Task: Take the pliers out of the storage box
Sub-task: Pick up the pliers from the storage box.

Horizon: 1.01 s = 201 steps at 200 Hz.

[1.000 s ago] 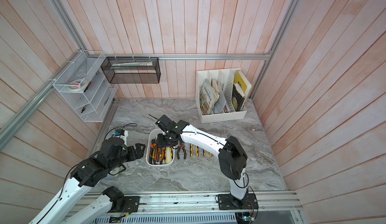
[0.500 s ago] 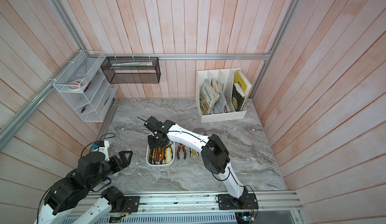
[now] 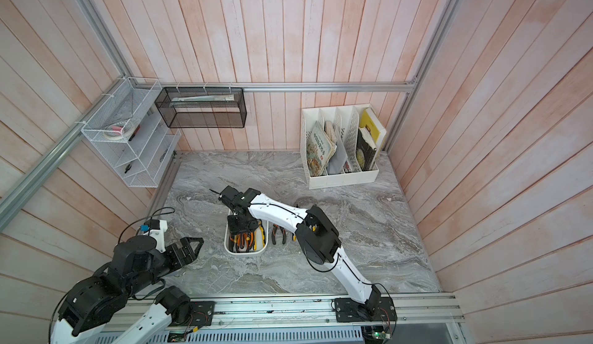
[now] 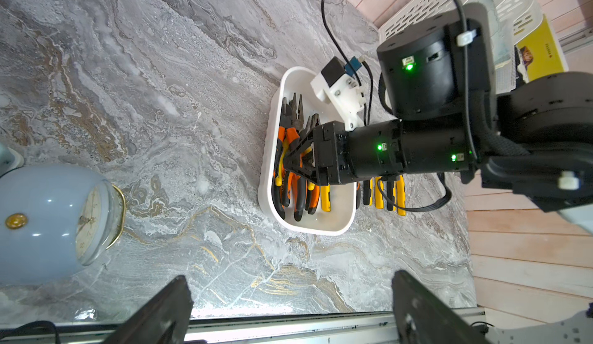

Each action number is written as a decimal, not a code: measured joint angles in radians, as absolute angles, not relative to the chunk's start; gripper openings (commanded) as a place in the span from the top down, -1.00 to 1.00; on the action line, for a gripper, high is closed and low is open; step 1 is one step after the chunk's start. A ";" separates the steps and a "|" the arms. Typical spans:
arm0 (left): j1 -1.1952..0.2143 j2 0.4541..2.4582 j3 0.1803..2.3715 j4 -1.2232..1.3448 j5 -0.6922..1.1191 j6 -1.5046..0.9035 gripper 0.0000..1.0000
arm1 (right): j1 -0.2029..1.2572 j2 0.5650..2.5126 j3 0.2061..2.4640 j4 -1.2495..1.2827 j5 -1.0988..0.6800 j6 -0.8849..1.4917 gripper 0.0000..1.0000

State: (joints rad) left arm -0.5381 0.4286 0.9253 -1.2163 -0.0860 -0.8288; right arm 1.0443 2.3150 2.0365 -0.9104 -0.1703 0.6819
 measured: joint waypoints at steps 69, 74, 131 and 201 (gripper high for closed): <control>-0.538 0.402 0.925 -1.258 -0.085 -0.847 -1.00 | 1.045 2.318 2.053 -0.927 -0.157 0.684 0.83; -0.538 0.404 0.925 -1.260 -0.086 -0.850 -1.00 | 1.046 2.318 2.053 -0.927 -0.155 0.684 0.85; -0.538 0.464 0.953 -1.271 -0.085 -0.858 -1.00 | 1.047 2.214 1.932 -0.829 -0.130 0.685 1.00; -0.538 0.579 0.959 -1.230 -0.069 -0.835 -1.00 | 1.048 1.791 1.615 -0.688 -0.031 0.704 1.00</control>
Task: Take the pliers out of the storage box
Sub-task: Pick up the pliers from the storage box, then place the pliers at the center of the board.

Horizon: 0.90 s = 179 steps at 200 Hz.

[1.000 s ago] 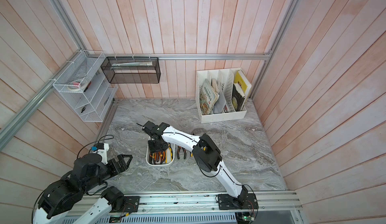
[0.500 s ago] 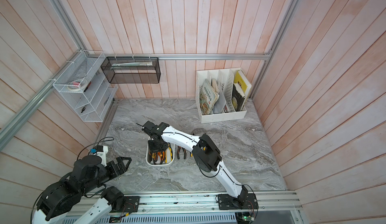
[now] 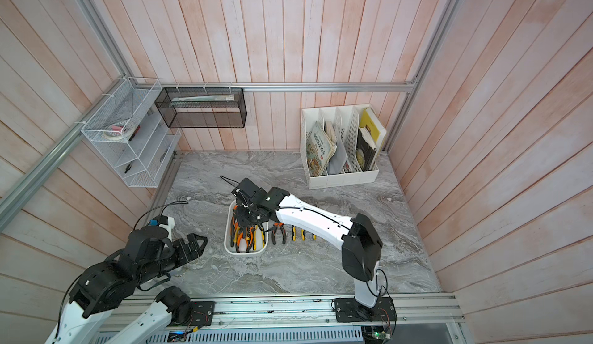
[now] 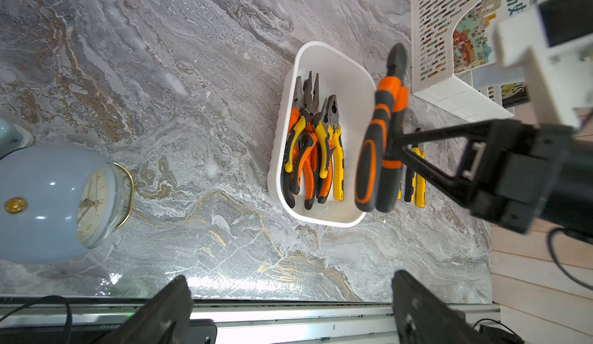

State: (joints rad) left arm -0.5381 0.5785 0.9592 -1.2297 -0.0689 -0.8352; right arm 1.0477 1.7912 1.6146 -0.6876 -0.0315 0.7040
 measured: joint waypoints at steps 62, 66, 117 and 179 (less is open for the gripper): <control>-0.538 0.751 0.959 -1.148 -0.057 -0.758 -1.00 | 1.048 1.421 1.110 -0.588 0.007 0.738 1.00; -0.538 0.760 0.959 -1.143 -0.057 -0.752 -1.00 | 1.049 1.401 1.077 -0.585 0.007 0.744 1.00; -0.537 0.849 0.959 -1.065 -0.052 -0.698 -1.00 | 1.101 1.268 0.813 -0.551 -0.001 0.808 1.00; -0.515 0.882 0.913 -0.994 -0.022 -0.677 -1.00 | 1.132 1.348 0.725 -0.446 -0.072 0.833 1.00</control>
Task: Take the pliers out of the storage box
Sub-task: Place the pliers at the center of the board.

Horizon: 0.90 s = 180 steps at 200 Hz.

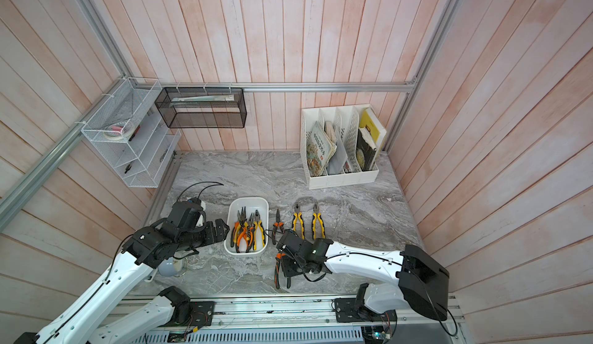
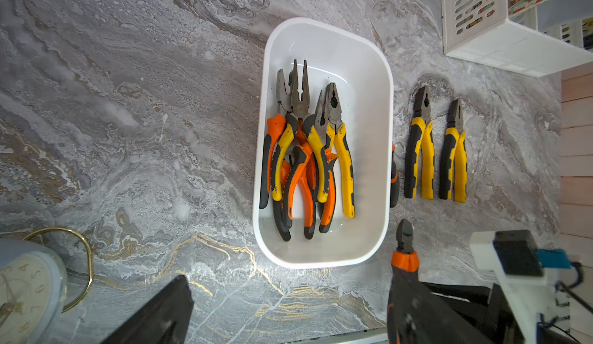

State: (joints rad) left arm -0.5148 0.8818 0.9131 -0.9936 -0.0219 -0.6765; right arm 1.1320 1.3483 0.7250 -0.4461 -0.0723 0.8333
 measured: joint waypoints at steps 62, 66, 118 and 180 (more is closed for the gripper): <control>-0.450 0.875 0.908 -0.993 -0.022 -0.619 -1.00 | 1.134 1.462 0.755 -0.423 -0.091 0.834 1.00; -0.446 0.875 0.908 -0.992 -0.022 -0.613 -1.00 | 1.134 1.464 0.757 -0.423 -0.091 0.834 1.00; -0.424 0.891 0.887 -0.958 -0.022 -0.565 -1.00 | 1.134 1.484 0.776 -0.424 -0.091 0.838 1.00; -0.424 0.886 0.879 -0.945 -0.022 -0.549 -1.00 | 1.134 1.536 0.811 -0.443 -0.091 0.851 0.98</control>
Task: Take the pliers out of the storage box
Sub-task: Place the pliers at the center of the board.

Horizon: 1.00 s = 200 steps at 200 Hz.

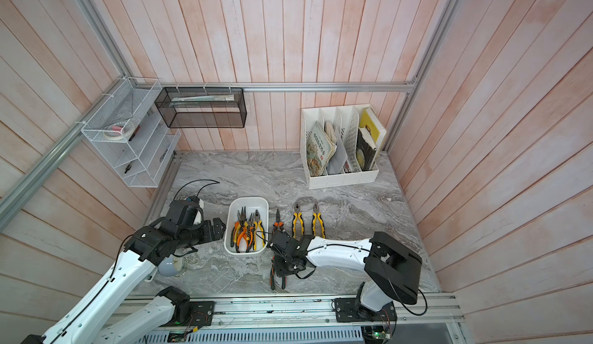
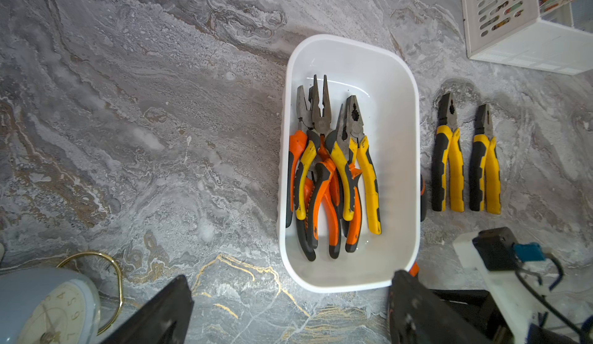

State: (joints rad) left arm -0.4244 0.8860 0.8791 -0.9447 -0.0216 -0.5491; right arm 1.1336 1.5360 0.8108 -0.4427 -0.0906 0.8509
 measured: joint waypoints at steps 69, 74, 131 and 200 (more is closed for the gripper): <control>-0.424 0.863 0.874 -0.937 -0.022 -0.550 -1.00 | 1.134 1.537 0.820 -0.460 -0.087 0.887 0.63; -0.424 0.863 0.874 -0.935 -0.022 -0.550 -1.00 | 1.134 1.537 0.820 -0.462 -0.086 0.887 0.63; -0.424 0.863 0.873 -0.926 -0.017 -0.550 -1.00 | 1.134 1.538 0.827 -0.469 -0.083 0.889 0.53; -0.424 0.863 0.870 -0.926 -0.007 -0.550 -1.00 | 1.134 1.557 0.863 -0.474 -0.072 0.892 0.34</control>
